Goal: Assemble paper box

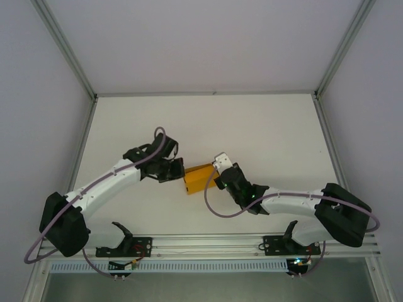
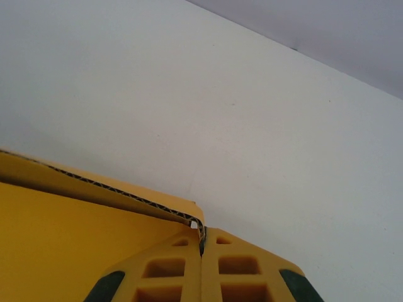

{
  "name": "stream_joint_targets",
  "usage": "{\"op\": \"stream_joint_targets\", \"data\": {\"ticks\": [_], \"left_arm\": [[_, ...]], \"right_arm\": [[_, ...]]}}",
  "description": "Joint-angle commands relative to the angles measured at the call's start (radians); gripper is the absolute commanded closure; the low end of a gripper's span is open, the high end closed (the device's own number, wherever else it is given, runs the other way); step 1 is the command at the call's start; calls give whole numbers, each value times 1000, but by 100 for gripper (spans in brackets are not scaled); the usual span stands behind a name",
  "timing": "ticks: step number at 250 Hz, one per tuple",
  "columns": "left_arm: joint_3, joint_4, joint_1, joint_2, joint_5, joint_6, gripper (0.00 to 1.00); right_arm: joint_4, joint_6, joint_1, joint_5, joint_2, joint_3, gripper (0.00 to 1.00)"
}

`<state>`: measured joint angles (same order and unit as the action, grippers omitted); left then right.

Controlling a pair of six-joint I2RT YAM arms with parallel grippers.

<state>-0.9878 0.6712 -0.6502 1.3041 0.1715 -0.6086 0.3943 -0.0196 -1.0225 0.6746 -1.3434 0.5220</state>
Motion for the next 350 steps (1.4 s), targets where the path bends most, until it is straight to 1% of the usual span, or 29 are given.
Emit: {"op": "stream_joint_targets", "data": {"ticks": [1, 33, 64, 86, 98, 106, 115, 130, 138, 143, 160, 175, 203, 214, 224, 256, 278, 302, 313, 333, 350], "left_arm": [[64, -25, -74, 9, -72, 73, 100], [117, -73, -148, -13, -140, 49, 100], [131, -54, -200, 17, -241, 6, 100], [151, -83, -216, 28, -253, -19, 100], [160, -95, -220, 27, -254, -31, 100], [163, -94, -221, 27, -258, -37, 100], [164, -90, -221, 24, -268, -41, 100], [168, -83, -221, 21, -285, -47, 100], [169, -81, -222, 18, -289, -48, 100], [169, -80, -222, 17, -290, -48, 100], [168, -80, -223, 14, -295, -48, 100], [163, -80, -223, 18, -299, -45, 100], [154, -76, -224, 24, -297, -30, 100], [151, -77, -225, 25, -299, -27, 100], [150, -73, -226, 25, -300, -25, 100], [142, -70, -227, 23, -306, -13, 100], [137, -73, -227, 22, -302, -3, 100], [125, -61, -227, 25, -313, 1, 100], [120, -59, -227, 25, -310, 5, 100], [115, -61, -229, 22, -308, 7, 100], [105, -56, -230, 20, -304, 15, 100]], "right_arm": [[-146, -63, -16, -79, 13, -36, 100], [-190, -97, -16, -85, 26, -35, 100], [-217, -119, -16, -104, 30, -27, 100], [-225, -125, -16, -118, 36, -24, 97], [-239, -133, -17, -120, 43, -18, 94], [-254, -141, -16, -122, 50, -12, 89], [-274, -154, -16, -125, 62, -5, 81], [-315, -178, -17, -129, 88, 12, 74], [-351, -201, -16, -127, 107, 24, 67], [-375, -211, -16, -126, 120, 33, 62], [-452, -241, -14, -128, 170, 58, 41], [-495, -260, -8, -133, 222, 74, 29], [-514, -258, 31, -278, 320, 86, 16], [-512, -262, 61, -338, 343, 99, 13], [-509, -287, 91, -368, 356, 116, 10], [-515, -363, 215, -480, 320, 193, 8], [-527, -364, 257, -490, 228, 253, 9], [-563, -378, 272, -475, 125, 304, 18], [-564, -378, 276, -480, 93, 305, 20], [-554, -386, 280, -480, 49, 276, 23], [-534, -407, 283, -477, 22, 235, 31]]}}
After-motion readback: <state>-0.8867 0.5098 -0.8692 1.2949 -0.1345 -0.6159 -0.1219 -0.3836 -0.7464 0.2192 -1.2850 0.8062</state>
